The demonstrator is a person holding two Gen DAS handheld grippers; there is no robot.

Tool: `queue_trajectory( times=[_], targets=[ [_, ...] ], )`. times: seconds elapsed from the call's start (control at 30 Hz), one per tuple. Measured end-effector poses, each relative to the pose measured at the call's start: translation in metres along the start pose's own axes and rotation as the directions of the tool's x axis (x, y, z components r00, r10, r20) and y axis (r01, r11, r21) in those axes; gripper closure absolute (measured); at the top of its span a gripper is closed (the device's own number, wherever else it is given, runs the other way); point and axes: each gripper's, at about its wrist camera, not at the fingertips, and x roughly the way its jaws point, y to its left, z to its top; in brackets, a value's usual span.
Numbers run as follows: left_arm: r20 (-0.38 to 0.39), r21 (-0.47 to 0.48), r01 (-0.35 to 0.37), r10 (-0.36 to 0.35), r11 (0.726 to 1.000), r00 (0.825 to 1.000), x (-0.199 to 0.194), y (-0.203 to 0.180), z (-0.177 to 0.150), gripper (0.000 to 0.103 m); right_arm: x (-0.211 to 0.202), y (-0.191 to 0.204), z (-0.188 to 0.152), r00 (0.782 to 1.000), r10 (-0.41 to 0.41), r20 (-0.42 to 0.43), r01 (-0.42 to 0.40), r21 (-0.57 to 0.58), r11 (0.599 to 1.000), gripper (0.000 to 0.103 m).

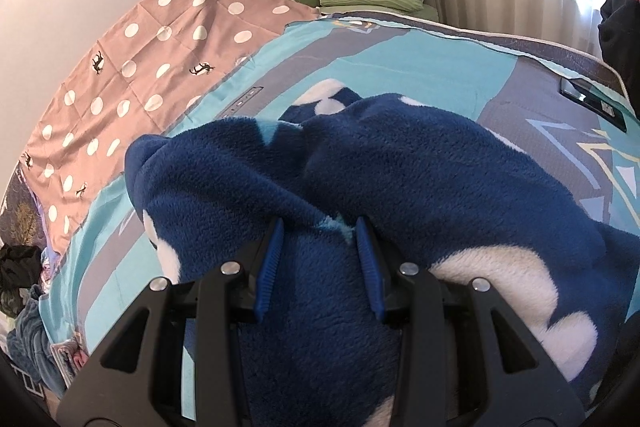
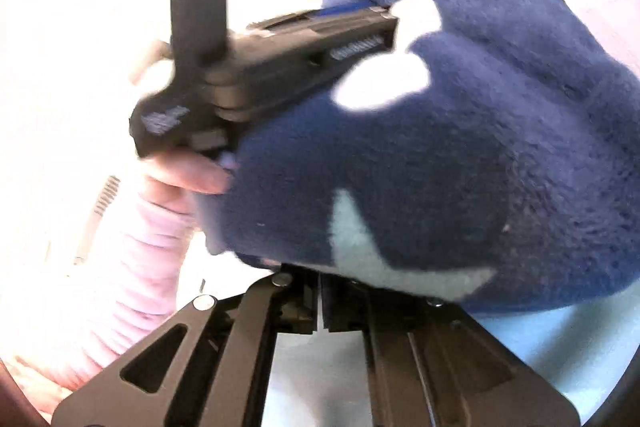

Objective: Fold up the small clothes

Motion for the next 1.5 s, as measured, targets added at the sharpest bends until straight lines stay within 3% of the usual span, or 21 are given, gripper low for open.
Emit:
queue_trajectory(
  times=[0.13, 0.23, 0.33, 0.4, 0.47, 0.57, 0.63, 0.7, 0.73, 0.77, 0.8, 0.87, 0.93, 1.1, 1.2, 1.33, 1.4, 1.47, 1.5],
  targets=[
    [-0.004, 0.022, -0.003, 0.003, 1.0, 1.0, 0.002, -0.002, 0.0, 0.066, 0.031, 0.002, -0.006, 0.99, 0.139, 0.017, -0.14, 0.102, 0.985, 0.099],
    [0.006, 0.008, 0.012, -0.012, 1.0, 1.0, 0.001, 0.002, -0.004, 0.066, 0.051, 0.016, -0.015, 0.993, 0.116, -0.036, -0.115, 0.05, 0.992, 0.099],
    [0.003, -0.006, 0.01, -0.01, 1.0, 1.0, 0.001, 0.002, -0.002, 0.066, 0.042, 0.013, -0.016, 0.987, 0.136, -0.084, -0.131, 0.068, 0.989, 0.1],
    [0.008, 0.006, -0.007, 0.007, 1.0, 1.0, 0.0, -0.001, -0.003, 0.066, 0.025, 0.017, -0.015, 0.991, 0.08, -0.107, -0.078, 0.02, 0.997, 0.092],
    [0.013, 0.004, -0.006, 0.005, 1.0, 1.0, 0.0, 0.0, -0.004, 0.066, -0.007, 0.03, -0.017, 0.995, -0.037, -0.096, 0.027, -0.108, 0.994, 0.089],
    [0.01, 0.0, -0.003, 0.003, 1.0, 1.0, 0.0, 0.0, -0.003, 0.066, -0.052, 0.053, -0.025, 0.993, -0.12, 0.001, 0.117, -0.231, 0.966, 0.089],
    [0.004, 0.001, -0.015, 0.015, 1.0, 1.0, 0.0, -0.003, -0.001, 0.066, -0.074, 0.068, -0.021, 0.988, -0.109, 0.108, 0.13, -0.217, 0.967, 0.086],
    [-0.003, 0.01, -0.04, 0.04, 0.999, 0.999, 0.0, -0.008, 0.002, 0.066, -0.083, 0.058, -0.009, 0.977, -0.133, 0.165, 0.16, -0.162, 0.974, 0.079],
    [-0.002, 0.014, -0.05, 0.05, 0.999, 0.999, 0.0, -0.009, 0.002, 0.066, -0.077, 0.05, -0.006, 0.97, -0.188, 0.155, 0.209, -0.131, 0.969, 0.079],
    [0.0, 0.014, -0.058, 0.058, 0.998, 0.998, -0.001, -0.01, 0.002, 0.066, -0.066, 0.034, -0.005, 0.946, -0.305, 0.105, 0.315, -0.094, 0.944, 0.092],
    [0.007, 0.011, -0.064, 0.064, 0.998, 0.998, -0.003, -0.011, 0.001, 0.065, -0.06, 0.015, 0.001, 0.925, -0.377, 0.053, 0.38, -0.072, 0.922, 0.096],
    [0.025, 0.03, -0.096, 0.095, 0.995, 0.995, -0.006, -0.014, -0.001, 0.064, -0.061, 0.009, -0.003, 0.936, -0.346, 0.066, 0.349, -0.038, 0.936, 0.096],
    [0.046, 0.012, -0.096, 0.096, 0.995, 0.994, -0.011, -0.006, -0.003, 0.062, -0.072, 0.024, -0.001, 0.93, -0.359, 0.084, 0.365, -0.083, 0.927, 0.093],
    [0.077, -0.1, -0.005, 0.013, 0.995, 0.997, -0.026, 0.025, -0.001, 0.061, -0.118, 0.046, 0.023, 0.873, -0.427, 0.236, 0.476, -0.219, 0.852, 0.088],
    [0.114, -0.112, 0.028, -0.015, 0.993, 0.993, -0.038, 0.039, 0.005, 0.072, -0.133, 0.043, 0.052, 0.872, -0.408, 0.271, 0.472, -0.245, 0.847, 0.088],
    [0.114, -0.105, -0.018, 0.03, 0.994, 0.993, -0.04, 0.053, 0.01, 0.073, -0.127, 0.023, 0.082, 0.893, -0.352, 0.279, 0.423, -0.259, 0.868, 0.084],
    [0.102, -0.132, -0.04, 0.054, 0.99, 0.993, -0.034, 0.068, 0.011, 0.073, -0.115, 0.018, 0.098, 0.899, -0.346, 0.269, 0.415, -0.271, 0.869, 0.074],
    [0.071, -0.192, -0.057, 0.071, 0.98, 0.995, -0.016, 0.088, 0.006, 0.073, -0.097, 0.001, 0.092, 0.875, -0.437, 0.209, 0.48, -0.253, 0.84, 0.072],
    [0.043, -0.214, -0.071, 0.082, 0.974, 0.996, 0.0, 0.096, 0.002, 0.066, -0.09, -0.012, 0.091, 0.869, -0.468, 0.163, 0.495, -0.237, 0.836, 0.071]
  ],
)
